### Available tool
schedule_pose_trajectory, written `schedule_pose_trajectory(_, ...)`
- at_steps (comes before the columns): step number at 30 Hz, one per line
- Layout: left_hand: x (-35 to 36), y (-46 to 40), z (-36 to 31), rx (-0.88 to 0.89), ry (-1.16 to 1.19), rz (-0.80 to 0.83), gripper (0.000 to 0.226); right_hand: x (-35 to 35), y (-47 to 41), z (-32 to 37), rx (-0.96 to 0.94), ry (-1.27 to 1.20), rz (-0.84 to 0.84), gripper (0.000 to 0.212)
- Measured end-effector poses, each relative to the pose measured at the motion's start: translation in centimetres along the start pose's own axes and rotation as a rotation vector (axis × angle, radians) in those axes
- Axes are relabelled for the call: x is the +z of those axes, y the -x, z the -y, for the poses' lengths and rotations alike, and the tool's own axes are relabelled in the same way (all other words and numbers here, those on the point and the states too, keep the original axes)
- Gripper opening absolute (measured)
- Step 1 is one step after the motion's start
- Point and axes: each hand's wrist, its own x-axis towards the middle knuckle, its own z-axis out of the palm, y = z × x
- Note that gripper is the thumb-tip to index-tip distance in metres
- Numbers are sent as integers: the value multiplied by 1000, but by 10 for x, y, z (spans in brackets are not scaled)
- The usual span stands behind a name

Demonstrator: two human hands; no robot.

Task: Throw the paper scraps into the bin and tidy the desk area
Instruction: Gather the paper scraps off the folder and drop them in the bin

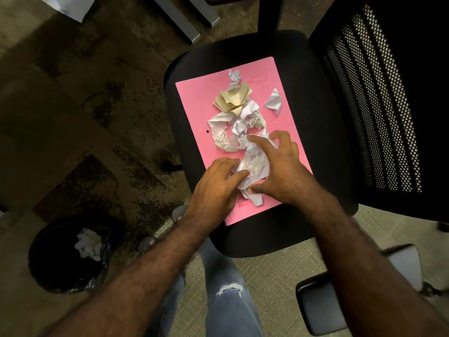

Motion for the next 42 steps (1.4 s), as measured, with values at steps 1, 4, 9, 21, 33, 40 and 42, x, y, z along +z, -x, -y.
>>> schedule_pose_trajectory(1, -1, 1, -1, -3, 5, -13, 37, 1, -1, 1, -5, -3, -14, 104)
schedule_pose_trajectory(4, 0, 3, 1, -26, 29, -42, 36, 4, -5, 4, 0, -11, -61, 91)
schedule_pose_trajectory(9, 4, 6, 10, -94, 94, -71, 35, 6, -8, 7, 1, -34, -118, 74)
schedule_pose_trajectory(21, -3, 10, 9, -91, 145, -99, 35, -3, -11, 6, 79, -108, -173, 46)
schedule_pose_trajectory(33, -15, 18, 17, -152, 232, -254, 24, -24, 1, 7, 128, -282, -294, 34)
schedule_pose_trajectory(40, -23, 29, 25, -265, 291, -332, 20, -39, 8, 36, 109, -414, -268, 29)
schedule_pose_trajectory(42, -26, 33, 30, -295, 290, -352, 20, -39, 8, 47, 104, -425, -251, 30)
